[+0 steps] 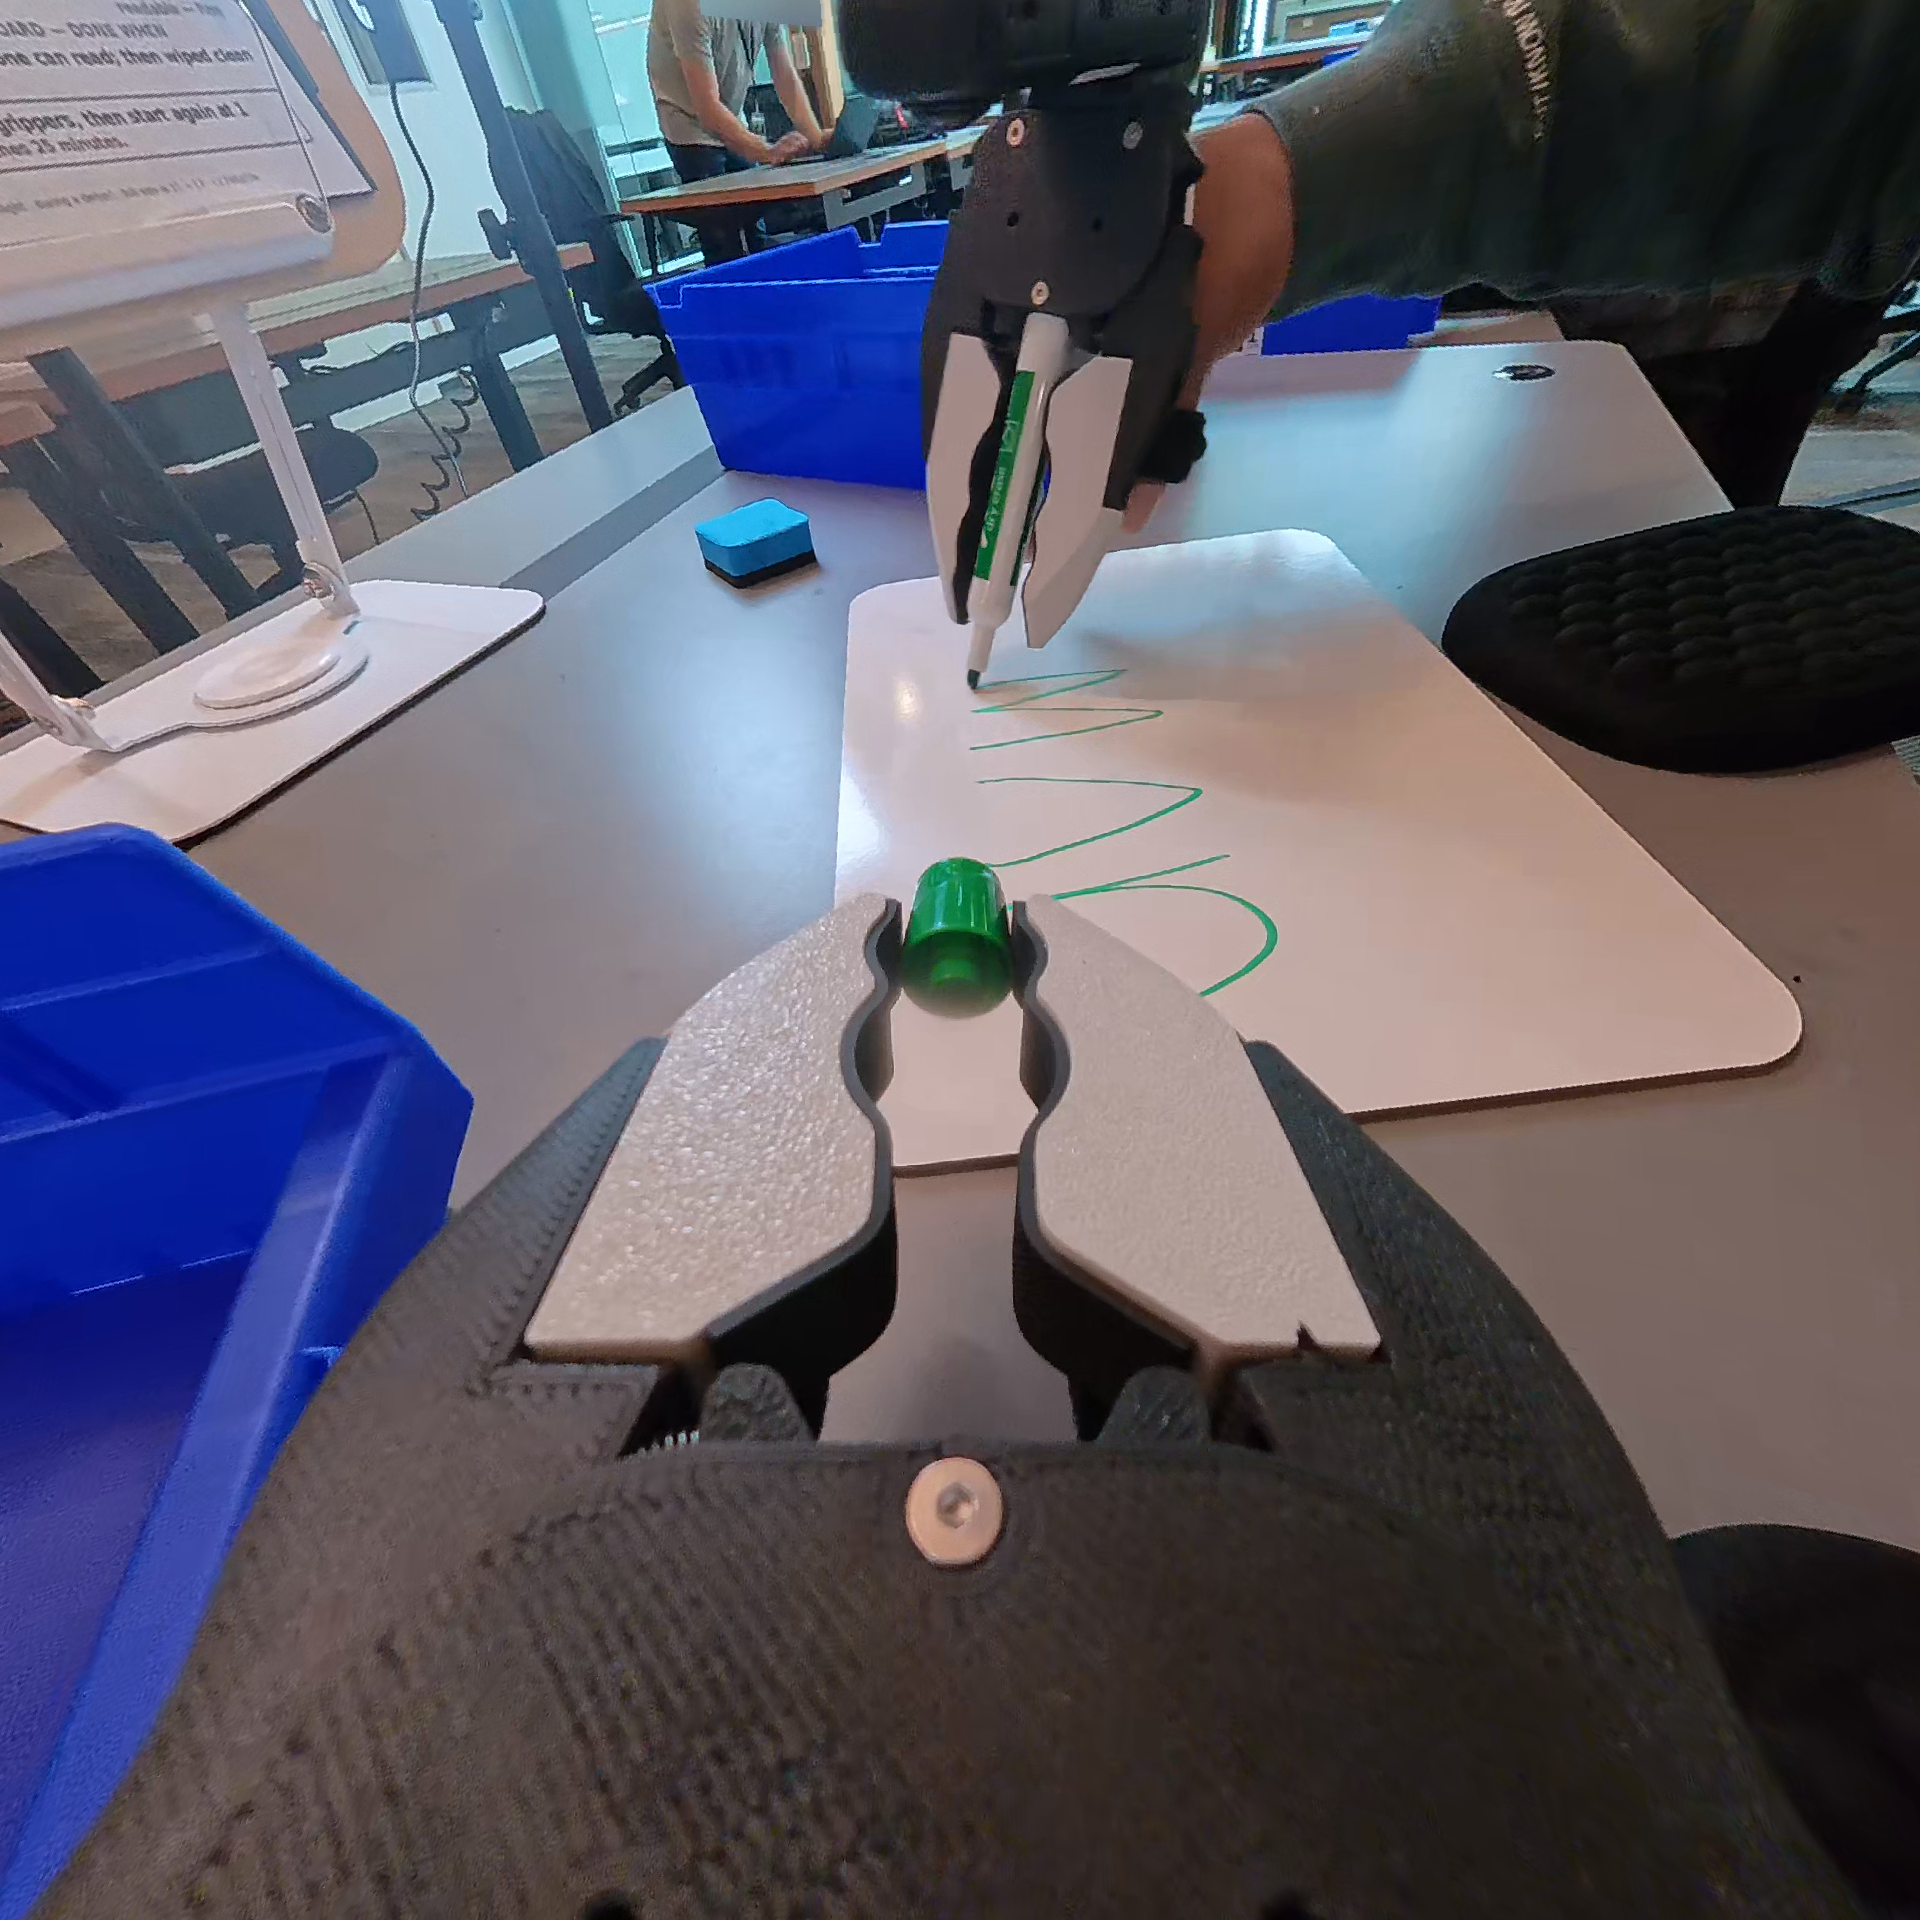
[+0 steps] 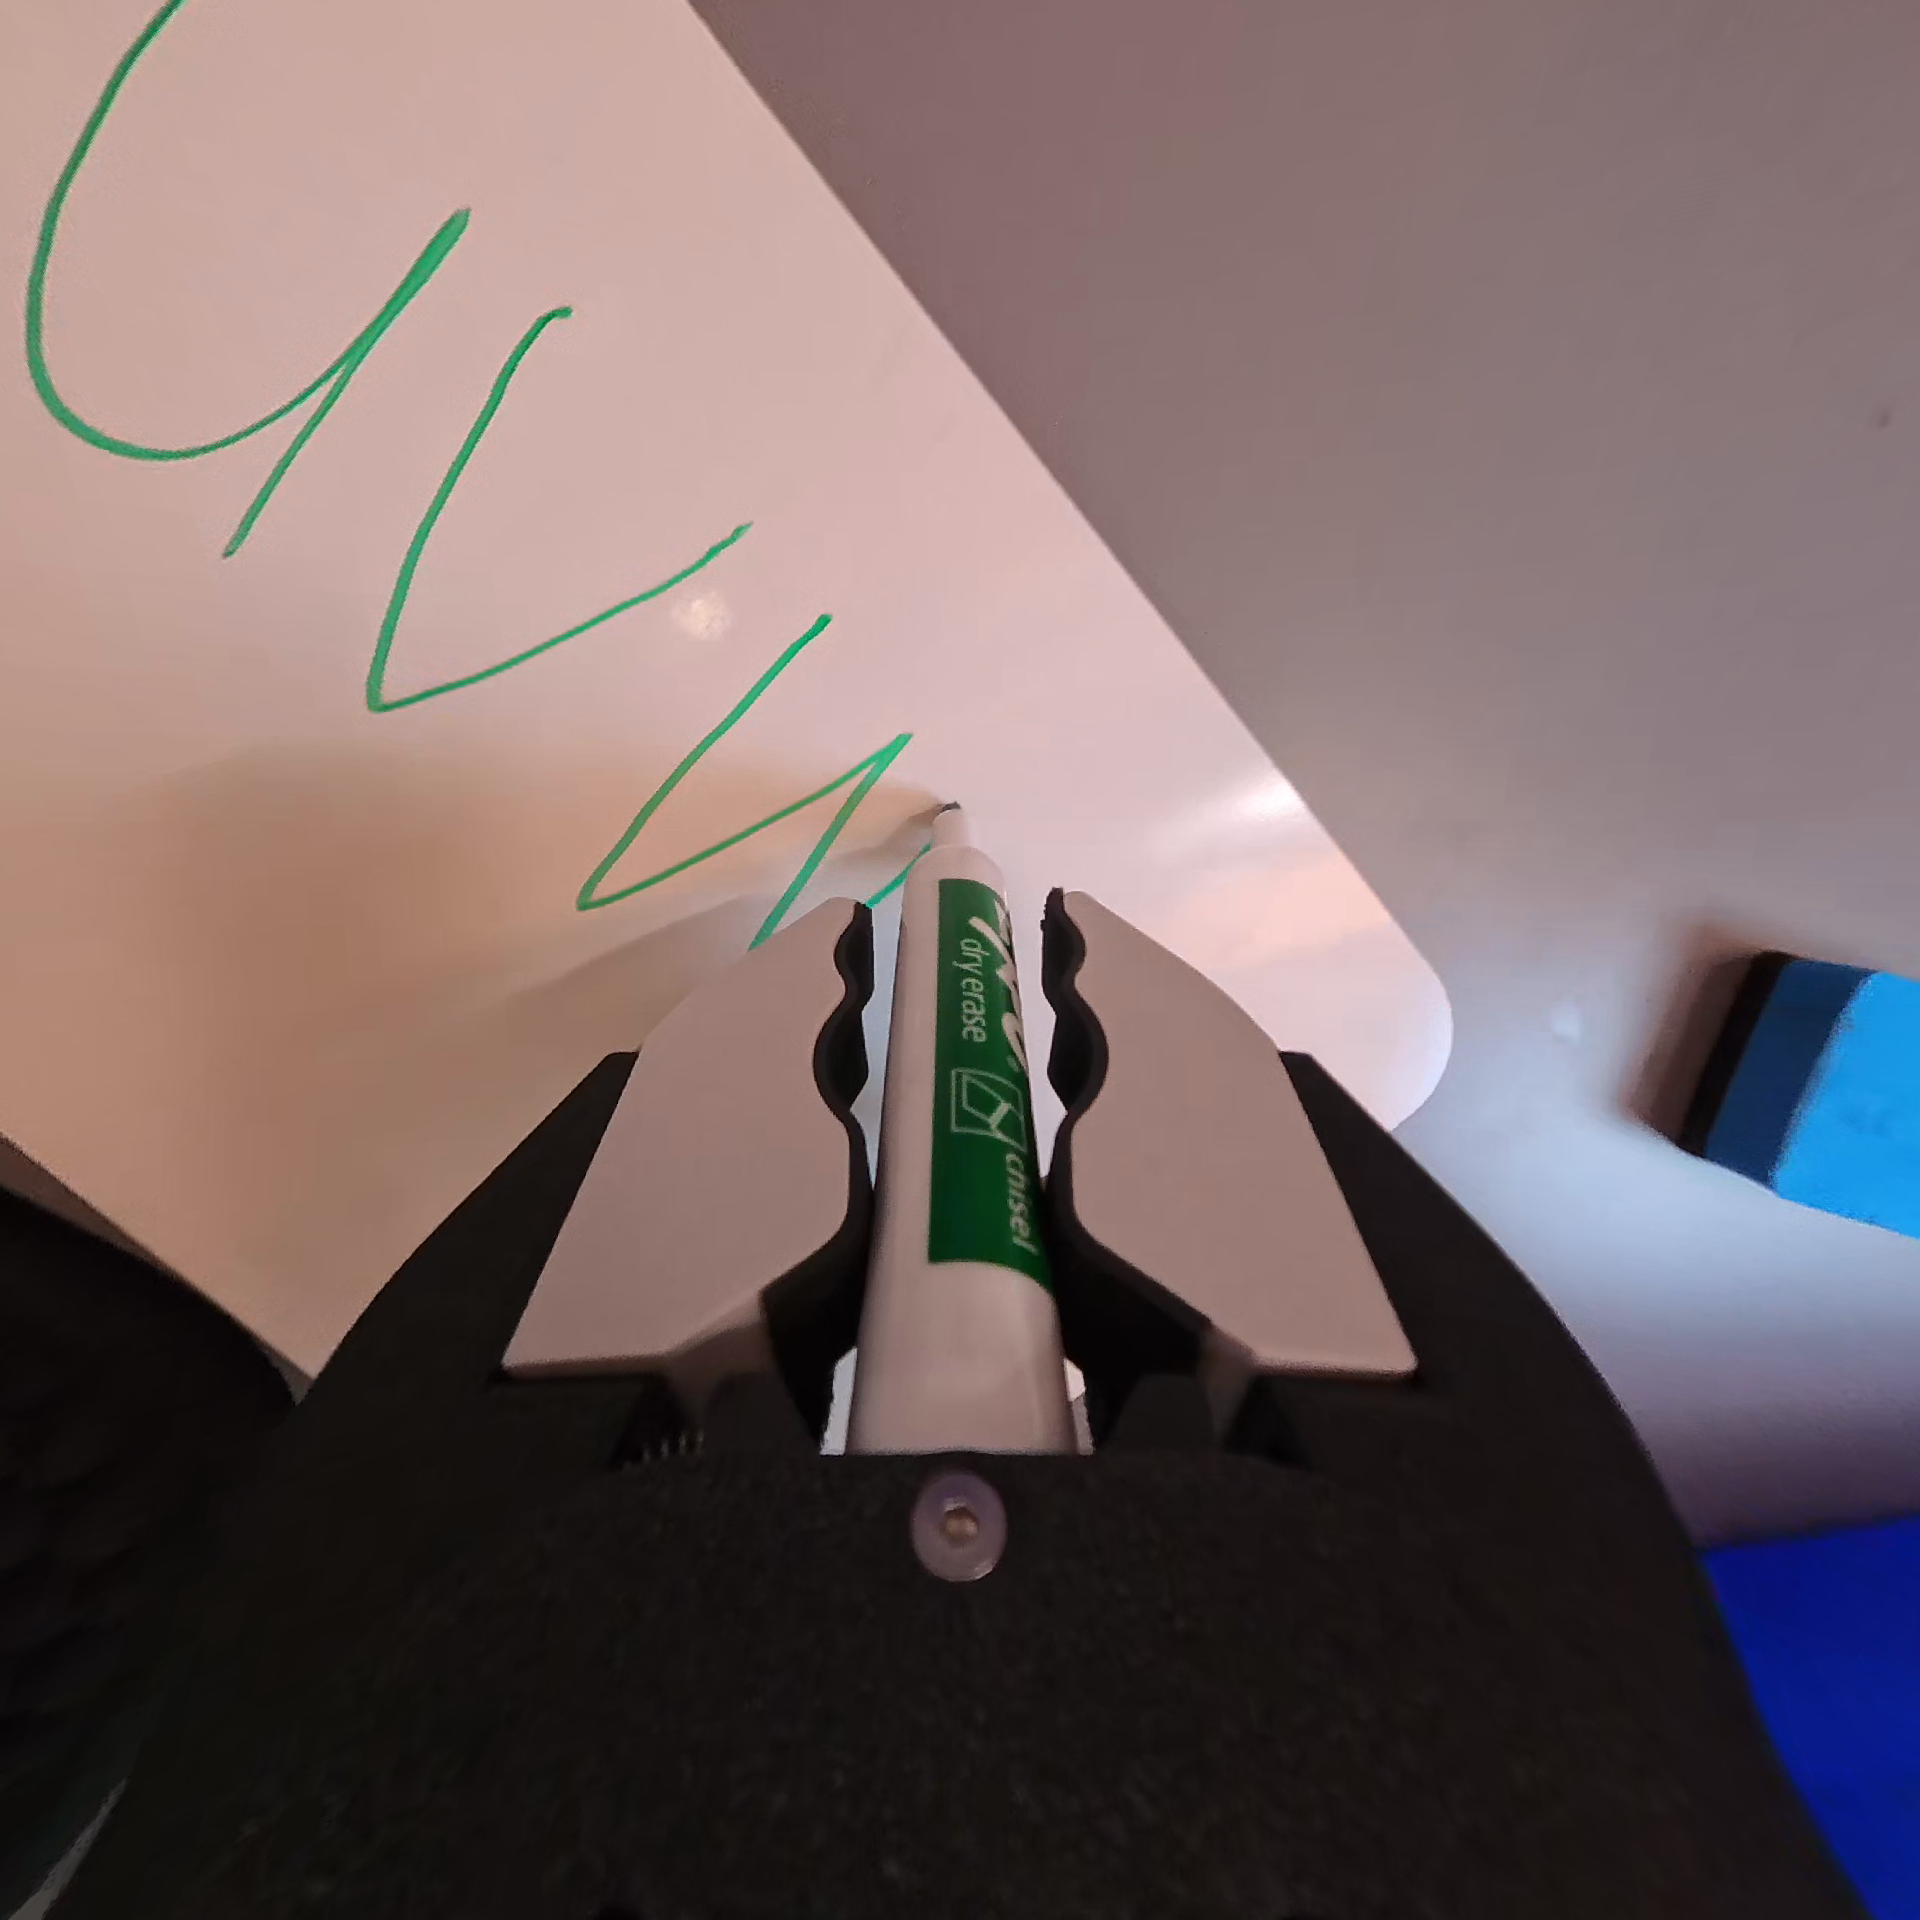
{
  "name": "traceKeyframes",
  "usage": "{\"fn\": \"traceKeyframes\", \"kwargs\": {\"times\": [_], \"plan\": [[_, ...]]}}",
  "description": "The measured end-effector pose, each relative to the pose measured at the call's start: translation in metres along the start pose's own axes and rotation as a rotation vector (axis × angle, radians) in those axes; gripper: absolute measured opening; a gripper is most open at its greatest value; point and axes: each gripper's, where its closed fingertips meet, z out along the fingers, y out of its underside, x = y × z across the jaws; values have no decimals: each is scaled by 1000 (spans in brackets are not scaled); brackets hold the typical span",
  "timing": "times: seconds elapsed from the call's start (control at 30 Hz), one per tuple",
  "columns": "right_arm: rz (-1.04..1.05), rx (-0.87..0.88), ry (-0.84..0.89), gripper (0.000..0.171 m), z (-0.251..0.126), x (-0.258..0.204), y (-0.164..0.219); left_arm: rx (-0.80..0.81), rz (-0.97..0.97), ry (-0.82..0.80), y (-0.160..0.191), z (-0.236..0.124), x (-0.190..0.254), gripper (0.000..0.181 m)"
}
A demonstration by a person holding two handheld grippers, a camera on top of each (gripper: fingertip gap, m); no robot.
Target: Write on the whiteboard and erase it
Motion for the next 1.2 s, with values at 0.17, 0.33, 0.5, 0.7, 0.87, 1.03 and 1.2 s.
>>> {"fn": "traceKeyframes", "kwargs": {"times": [0.17, 0.33, 0.5, 0.7, 0.87, 1.03, 1.2], "plan": [[-3, 0, -5, 32, 3, 5, -6, -1, 1, 3, 0, 0, 1, 20], [22, 54, -10, 33, -8, 3, -10, -3, -1, 5, 1, 0, 1, 20], [48, 56, 18, 33, -20, 8, 2, -3, 0, 3, 0, 0, 1, 20], [72, 58, 26, 33, -21, 7, 15, -5, 0, 2, 1, 1, 1, 20], [76, 59, 27, 33, -20, 8, 16, -5, -2, -3, 1, 1, 0, 20], [76, 58, 25, 33, -20, 10, 16, -7, -5, -1, 2, 1, 0, 20], [68, 57, 16, 33, -17, 10, 13, -8, -8, -1, 2, 1, -1, 20]]}}
